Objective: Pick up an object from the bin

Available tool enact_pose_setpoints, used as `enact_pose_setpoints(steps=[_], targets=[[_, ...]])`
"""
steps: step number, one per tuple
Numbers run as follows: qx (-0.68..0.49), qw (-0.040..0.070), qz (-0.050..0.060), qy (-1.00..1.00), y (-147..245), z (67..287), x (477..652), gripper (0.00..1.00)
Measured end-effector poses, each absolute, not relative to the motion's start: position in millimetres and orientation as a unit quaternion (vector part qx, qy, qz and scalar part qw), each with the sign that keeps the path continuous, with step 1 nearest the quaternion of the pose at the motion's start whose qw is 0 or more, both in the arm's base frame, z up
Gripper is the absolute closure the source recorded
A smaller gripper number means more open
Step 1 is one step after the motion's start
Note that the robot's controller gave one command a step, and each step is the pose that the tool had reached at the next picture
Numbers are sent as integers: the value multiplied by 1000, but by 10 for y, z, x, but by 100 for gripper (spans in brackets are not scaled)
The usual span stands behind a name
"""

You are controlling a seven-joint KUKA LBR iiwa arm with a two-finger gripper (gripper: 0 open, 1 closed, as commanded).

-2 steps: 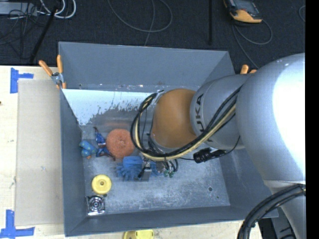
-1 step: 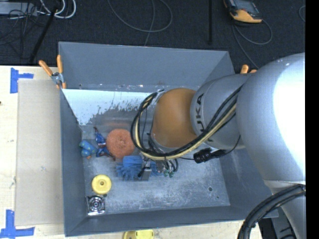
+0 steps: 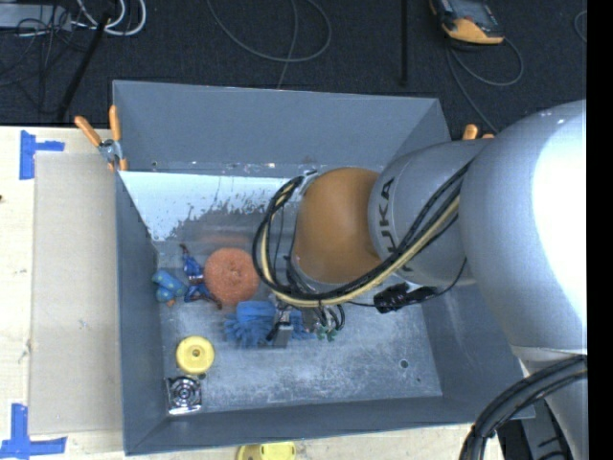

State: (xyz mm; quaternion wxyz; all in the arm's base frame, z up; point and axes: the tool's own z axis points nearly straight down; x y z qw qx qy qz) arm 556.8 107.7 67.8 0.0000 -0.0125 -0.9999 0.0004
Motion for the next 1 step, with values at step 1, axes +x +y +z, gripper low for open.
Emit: enact_pose_setpoints(steps=[1], targets=[[-11, 1, 0, -1000, 1080, 808, 5564, 100]])
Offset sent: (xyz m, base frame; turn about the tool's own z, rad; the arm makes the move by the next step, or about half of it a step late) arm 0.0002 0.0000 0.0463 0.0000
